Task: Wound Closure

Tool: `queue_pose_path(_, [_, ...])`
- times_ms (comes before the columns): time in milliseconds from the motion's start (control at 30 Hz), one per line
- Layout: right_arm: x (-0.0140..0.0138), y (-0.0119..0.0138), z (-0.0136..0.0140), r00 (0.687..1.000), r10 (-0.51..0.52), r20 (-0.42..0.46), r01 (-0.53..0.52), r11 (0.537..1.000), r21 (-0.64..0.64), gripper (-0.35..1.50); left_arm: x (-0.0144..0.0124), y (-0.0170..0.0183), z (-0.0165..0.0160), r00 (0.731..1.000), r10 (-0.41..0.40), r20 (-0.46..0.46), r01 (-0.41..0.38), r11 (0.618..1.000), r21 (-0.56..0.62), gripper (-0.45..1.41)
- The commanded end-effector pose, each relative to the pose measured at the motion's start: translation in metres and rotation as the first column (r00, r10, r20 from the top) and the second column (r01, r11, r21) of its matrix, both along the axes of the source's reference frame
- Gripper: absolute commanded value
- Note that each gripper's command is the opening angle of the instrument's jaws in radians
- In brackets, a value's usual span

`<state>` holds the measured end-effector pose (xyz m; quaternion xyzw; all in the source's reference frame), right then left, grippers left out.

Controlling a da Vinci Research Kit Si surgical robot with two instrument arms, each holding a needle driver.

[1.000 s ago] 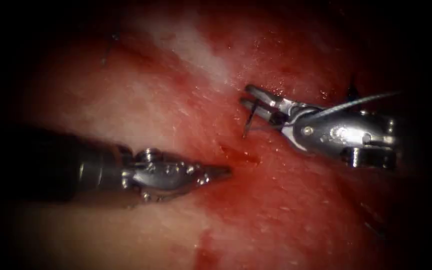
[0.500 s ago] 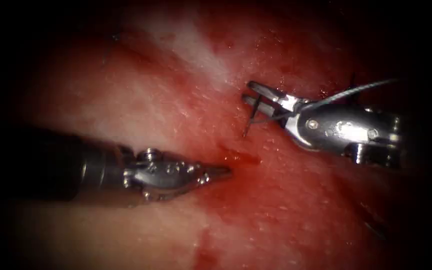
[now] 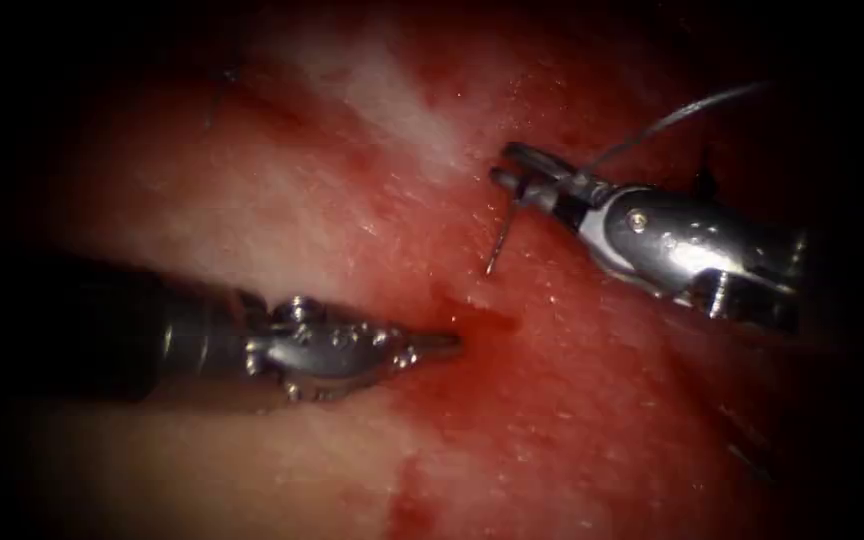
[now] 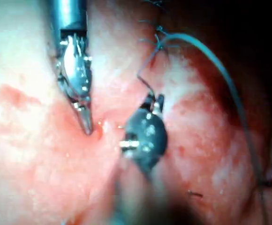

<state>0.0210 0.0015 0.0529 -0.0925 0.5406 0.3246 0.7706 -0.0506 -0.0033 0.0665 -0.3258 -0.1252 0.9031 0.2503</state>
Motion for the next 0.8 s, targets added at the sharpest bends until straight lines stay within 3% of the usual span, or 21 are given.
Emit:
queue_pose_path(33, [0.0008, 0.0003, 0.0003, 1.0, 0.007, -0.012, -0.007, 1.0, 0.013, -0.35, -0.0006, -0.0003, 0.0005, 1.0, 0.001, 0.0, -0.001, 1.0, 0.0, -0.15])
queue_pose_path(333, [0.0007, 0.0003, 0.0008, 1.0, 0.007, -0.024, -0.003, 0.987, 0.16, -0.35, -0.0005, -0.0002, 0.0002, 1.0, 0.001, 0.002, -0.001, 1.0, 0.003, -0.13])
queue_pose_path(800, [0.0015, -0.0017, 0.0023, 0.996, -0.064, -0.066, 0.08, 0.96, 0.269, -0.35, 0.0006, 0.0003, -0.001, 1.0, 0.005, 0.006, -0.005, 1.0, 0.011, -0.11])
